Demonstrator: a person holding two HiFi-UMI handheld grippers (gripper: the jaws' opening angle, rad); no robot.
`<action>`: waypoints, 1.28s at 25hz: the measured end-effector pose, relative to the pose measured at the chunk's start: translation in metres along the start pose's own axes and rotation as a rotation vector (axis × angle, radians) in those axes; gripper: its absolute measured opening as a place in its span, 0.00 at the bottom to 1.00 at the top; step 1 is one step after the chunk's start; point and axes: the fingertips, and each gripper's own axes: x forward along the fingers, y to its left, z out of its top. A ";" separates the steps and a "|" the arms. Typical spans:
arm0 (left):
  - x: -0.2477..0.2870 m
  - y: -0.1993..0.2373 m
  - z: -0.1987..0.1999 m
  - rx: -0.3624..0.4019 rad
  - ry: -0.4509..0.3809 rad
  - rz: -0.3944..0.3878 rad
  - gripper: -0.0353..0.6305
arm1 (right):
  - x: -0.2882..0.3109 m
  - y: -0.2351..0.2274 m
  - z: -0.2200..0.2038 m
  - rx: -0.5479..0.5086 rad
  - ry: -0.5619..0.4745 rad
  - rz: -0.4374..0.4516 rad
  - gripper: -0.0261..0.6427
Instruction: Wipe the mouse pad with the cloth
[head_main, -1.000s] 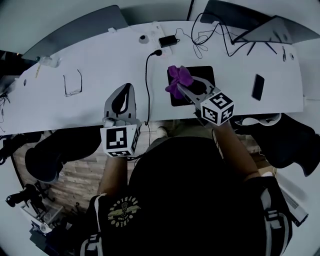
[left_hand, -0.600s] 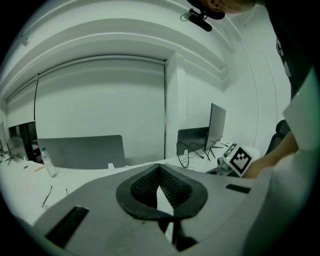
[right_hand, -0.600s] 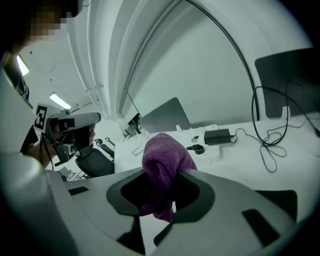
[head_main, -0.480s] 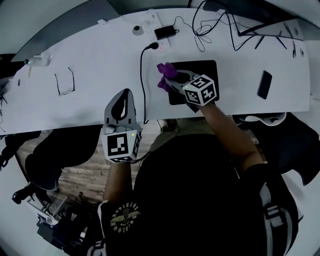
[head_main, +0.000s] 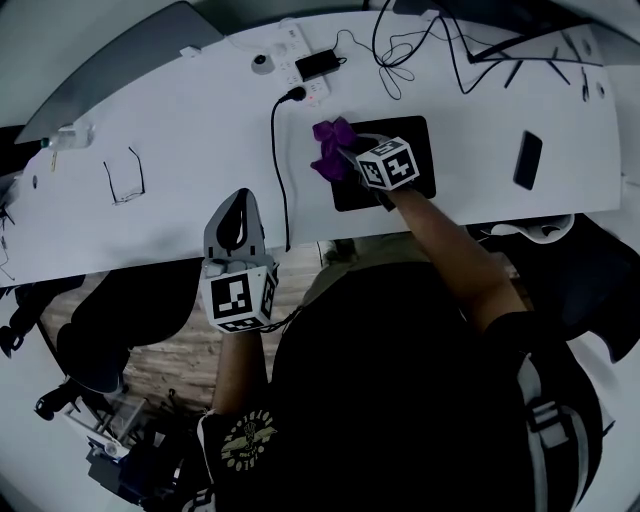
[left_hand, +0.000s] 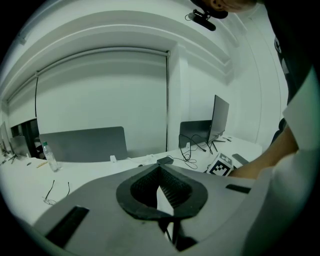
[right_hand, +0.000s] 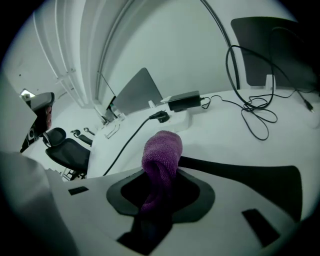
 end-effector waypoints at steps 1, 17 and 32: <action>0.001 0.000 0.001 0.001 -0.003 -0.002 0.06 | -0.004 -0.007 -0.002 0.004 0.003 -0.018 0.20; 0.010 -0.013 0.016 0.016 -0.040 -0.057 0.06 | -0.103 -0.140 -0.044 0.165 -0.025 -0.319 0.20; -0.019 -0.007 0.031 0.009 -0.095 -0.050 0.06 | -0.151 -0.107 -0.027 0.083 -0.070 -0.336 0.20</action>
